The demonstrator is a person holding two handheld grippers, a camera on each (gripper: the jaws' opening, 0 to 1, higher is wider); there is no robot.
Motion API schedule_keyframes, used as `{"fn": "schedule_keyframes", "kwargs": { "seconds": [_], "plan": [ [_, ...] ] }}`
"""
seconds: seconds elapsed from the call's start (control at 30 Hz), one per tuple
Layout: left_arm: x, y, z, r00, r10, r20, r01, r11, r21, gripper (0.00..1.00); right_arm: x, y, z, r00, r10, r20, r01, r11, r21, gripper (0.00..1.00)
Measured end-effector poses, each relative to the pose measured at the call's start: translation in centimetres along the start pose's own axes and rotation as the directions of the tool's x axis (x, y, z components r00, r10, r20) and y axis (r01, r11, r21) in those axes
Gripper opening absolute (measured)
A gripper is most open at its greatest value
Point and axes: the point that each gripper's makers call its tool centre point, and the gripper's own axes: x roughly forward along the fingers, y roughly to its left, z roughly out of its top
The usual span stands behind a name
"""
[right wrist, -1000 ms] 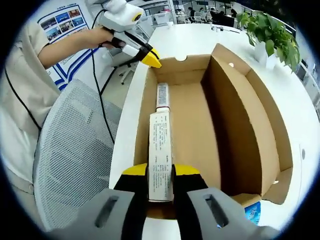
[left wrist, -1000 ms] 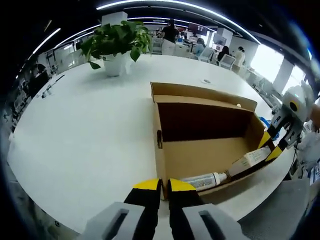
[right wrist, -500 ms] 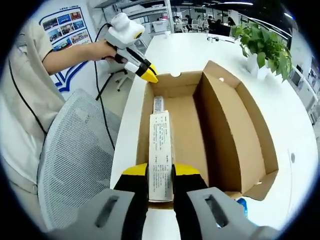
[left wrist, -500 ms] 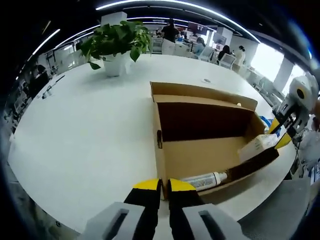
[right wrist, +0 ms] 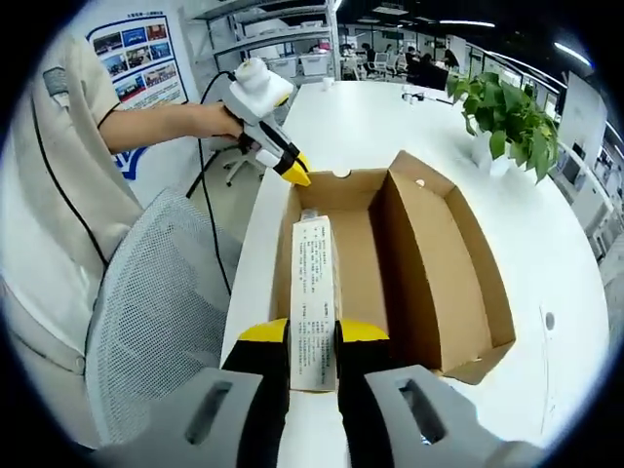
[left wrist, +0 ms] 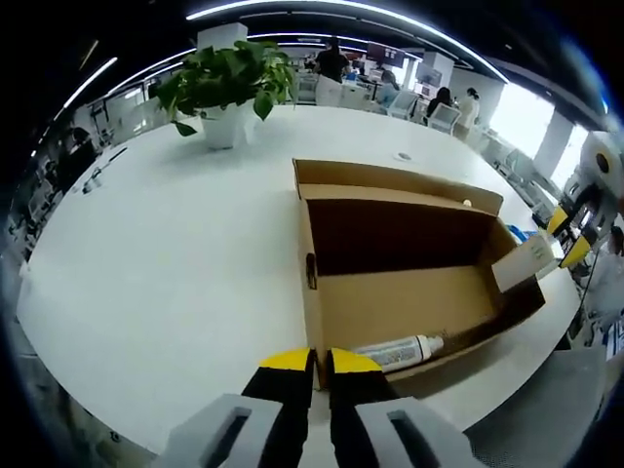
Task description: Operate the shoe box by opening the lid, removing the specified soft item, and placing it in the target area until the item is outside and the box remains undamaged.
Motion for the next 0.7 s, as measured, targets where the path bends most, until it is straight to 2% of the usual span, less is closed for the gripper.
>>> {"fn": "schedule_keyframes", "kwargs": {
  "seconds": [0.33, 0.7],
  "plan": [
    [-0.1, -0.1, 0.0, 1.000, 0.002, -0.003, -0.002, 1.000, -0.001, 0.04, -2.9, 0.1, 0.2, 1.000, -0.021, 0.001, 0.021, 0.999, -0.038, 0.15],
    [-0.1, 0.0, 0.0, 1.000, 0.007, -0.006, -0.007, 1.000, 0.003, 0.04, -6.2, -0.3, -0.9, 0.998, -0.057, -0.014, 0.056, 0.997, -0.059, 0.15]
  ]
}}
